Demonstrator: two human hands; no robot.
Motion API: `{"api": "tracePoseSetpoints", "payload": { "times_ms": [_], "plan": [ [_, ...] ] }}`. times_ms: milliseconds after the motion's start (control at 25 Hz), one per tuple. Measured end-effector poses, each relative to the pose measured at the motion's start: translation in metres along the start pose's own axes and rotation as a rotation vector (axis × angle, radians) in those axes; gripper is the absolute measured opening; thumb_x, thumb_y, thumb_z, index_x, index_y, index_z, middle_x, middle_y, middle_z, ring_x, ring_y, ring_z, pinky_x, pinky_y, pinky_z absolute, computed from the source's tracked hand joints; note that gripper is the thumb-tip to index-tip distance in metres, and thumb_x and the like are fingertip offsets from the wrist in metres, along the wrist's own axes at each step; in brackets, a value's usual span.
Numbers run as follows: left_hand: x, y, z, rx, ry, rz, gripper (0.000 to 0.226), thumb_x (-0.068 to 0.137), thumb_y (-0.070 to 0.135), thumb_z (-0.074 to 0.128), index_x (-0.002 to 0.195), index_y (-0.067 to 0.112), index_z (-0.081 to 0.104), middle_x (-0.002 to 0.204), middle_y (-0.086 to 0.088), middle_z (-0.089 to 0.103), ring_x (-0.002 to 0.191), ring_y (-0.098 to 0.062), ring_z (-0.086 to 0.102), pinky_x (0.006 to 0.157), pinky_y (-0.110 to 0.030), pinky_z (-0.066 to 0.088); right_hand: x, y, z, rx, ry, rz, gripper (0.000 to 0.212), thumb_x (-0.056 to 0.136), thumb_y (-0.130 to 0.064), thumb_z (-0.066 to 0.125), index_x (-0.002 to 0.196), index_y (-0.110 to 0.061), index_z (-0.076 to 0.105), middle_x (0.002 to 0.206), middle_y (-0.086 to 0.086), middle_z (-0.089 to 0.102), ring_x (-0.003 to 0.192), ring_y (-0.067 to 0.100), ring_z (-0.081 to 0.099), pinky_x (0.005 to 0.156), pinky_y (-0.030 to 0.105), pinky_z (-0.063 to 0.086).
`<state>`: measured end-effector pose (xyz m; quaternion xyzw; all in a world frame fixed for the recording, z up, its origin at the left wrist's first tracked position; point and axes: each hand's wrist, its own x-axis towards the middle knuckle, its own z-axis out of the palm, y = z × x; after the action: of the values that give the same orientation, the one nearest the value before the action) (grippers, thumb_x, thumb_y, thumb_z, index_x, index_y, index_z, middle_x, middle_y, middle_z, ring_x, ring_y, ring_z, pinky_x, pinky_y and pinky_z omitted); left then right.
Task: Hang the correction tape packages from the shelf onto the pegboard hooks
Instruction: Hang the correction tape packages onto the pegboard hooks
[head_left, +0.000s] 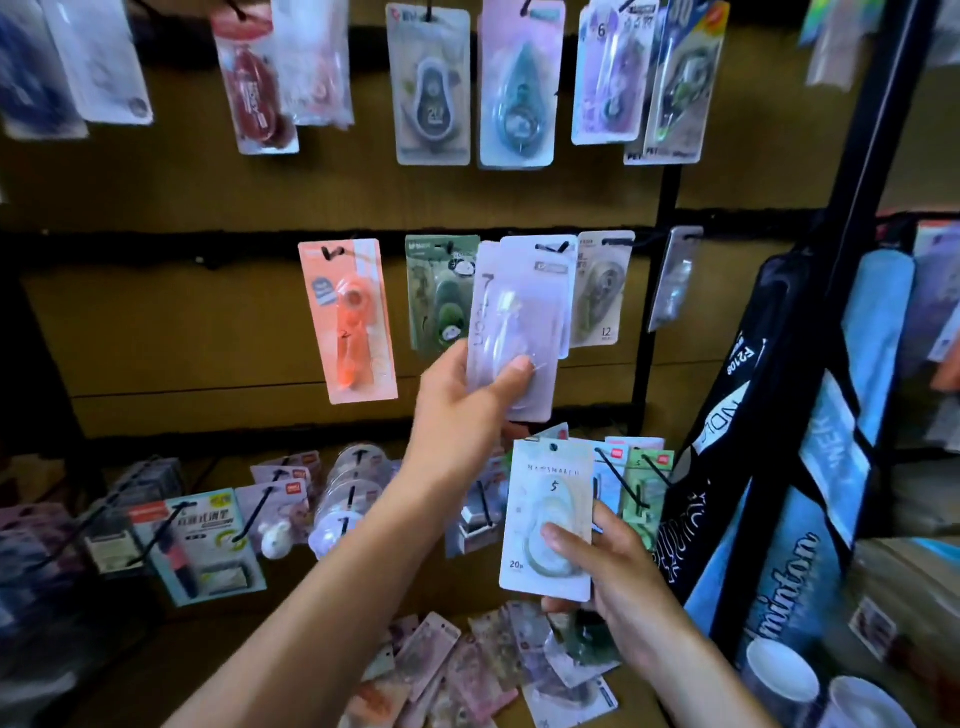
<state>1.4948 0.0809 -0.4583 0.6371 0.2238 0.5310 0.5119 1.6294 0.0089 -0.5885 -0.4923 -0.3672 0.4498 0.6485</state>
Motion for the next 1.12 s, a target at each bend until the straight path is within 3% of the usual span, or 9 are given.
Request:
{"api": "tracePoseSetpoints", "payload": {
  "times_ms": [120,360,560,680,800,960,1040,1120],
  "plan": [
    [0.023,0.007,0.023,-0.012,-0.046,-0.018,0.02,0.095,0.019,0.062,0.114,0.014,0.062,0.106,-0.006,0.074,0.087,-0.019,0.072,0.059,-0.025,0.056,0.0,0.004,-0.013,-0.011,0.021,0.033,0.043,0.078,-0.014,0.08,0.118,-0.011,0.063,0.103,0.018,0.074,0.078,0.031,0.074,0.052,0.035,0.055],
    [0.032,-0.007,0.045,-0.068,-0.055,-0.136,0.022,0.096,0.024,0.06,0.118,0.021,0.061,0.111,0.0,0.072,0.096,-0.021,0.07,0.056,-0.022,0.051,-0.006,0.005,-0.033,0.005,0.061,0.032,0.046,0.071,-0.017,0.081,0.114,-0.01,0.065,0.102,0.021,0.074,0.076,0.033,0.072,0.055,0.037,0.054],
    [0.045,-0.017,0.05,-0.097,0.051,-0.186,0.022,0.095,0.025,0.06,0.116,0.018,0.06,0.111,-0.001,0.072,0.097,-0.023,0.069,0.053,-0.021,0.051,-0.009,0.005,-0.039,0.004,0.084,0.038,0.033,0.082,-0.01,0.076,0.113,-0.01,0.066,0.1,0.02,0.074,0.077,0.034,0.071,0.054,0.036,0.053],
    [0.068,-0.021,0.045,-0.037,0.099,-0.242,0.039,0.092,0.031,0.064,0.125,0.014,0.055,0.121,-0.004,0.067,0.095,-0.024,0.068,0.05,-0.021,0.05,-0.011,0.002,-0.039,0.0,0.099,0.041,0.033,0.083,-0.008,0.073,0.114,-0.013,0.066,0.1,0.016,0.075,0.081,0.036,0.073,0.056,0.038,0.056],
    [0.075,-0.027,0.037,-0.082,0.123,-0.303,0.037,0.09,0.025,0.069,0.121,0.01,0.055,0.12,-0.009,0.065,0.089,-0.023,0.067,0.058,-0.026,0.056,-0.014,-0.004,-0.036,-0.021,0.098,0.014,0.045,0.074,-0.009,0.078,0.116,-0.017,0.065,0.1,0.012,0.077,0.083,0.035,0.074,0.056,0.038,0.056],
    [0.035,-0.053,0.02,-0.029,0.266,-0.306,0.03,0.09,0.007,0.064,0.117,0.016,0.056,0.109,-0.004,0.066,0.1,-0.023,0.066,0.081,-0.037,0.06,-0.017,-0.018,-0.028,-0.051,0.104,-0.077,0.035,0.081,-0.001,0.072,0.114,-0.011,0.067,0.098,0.01,0.078,0.086,0.028,0.075,0.064,0.04,0.06],
    [0.0,-0.07,0.009,0.009,0.315,-0.255,0.022,0.091,0.006,0.06,0.109,0.017,0.062,0.103,-0.006,0.07,0.099,-0.029,0.068,0.082,-0.039,0.057,-0.02,-0.026,-0.016,-0.048,0.072,-0.125,0.031,0.082,-0.008,0.073,0.112,-0.012,0.069,0.099,0.01,0.078,0.089,0.028,0.075,0.068,0.039,0.061],
    [-0.03,-0.08,0.0,-0.073,0.191,-0.274,0.014,0.095,0.016,0.058,0.101,0.016,0.07,0.103,-0.011,0.074,0.102,-0.035,0.068,0.077,-0.039,0.054,-0.02,-0.031,0.001,-0.017,0.053,-0.153,0.03,0.08,-0.018,0.073,0.11,-0.014,0.07,0.099,0.009,0.077,0.089,0.029,0.075,0.067,0.038,0.061]
  ]
}}
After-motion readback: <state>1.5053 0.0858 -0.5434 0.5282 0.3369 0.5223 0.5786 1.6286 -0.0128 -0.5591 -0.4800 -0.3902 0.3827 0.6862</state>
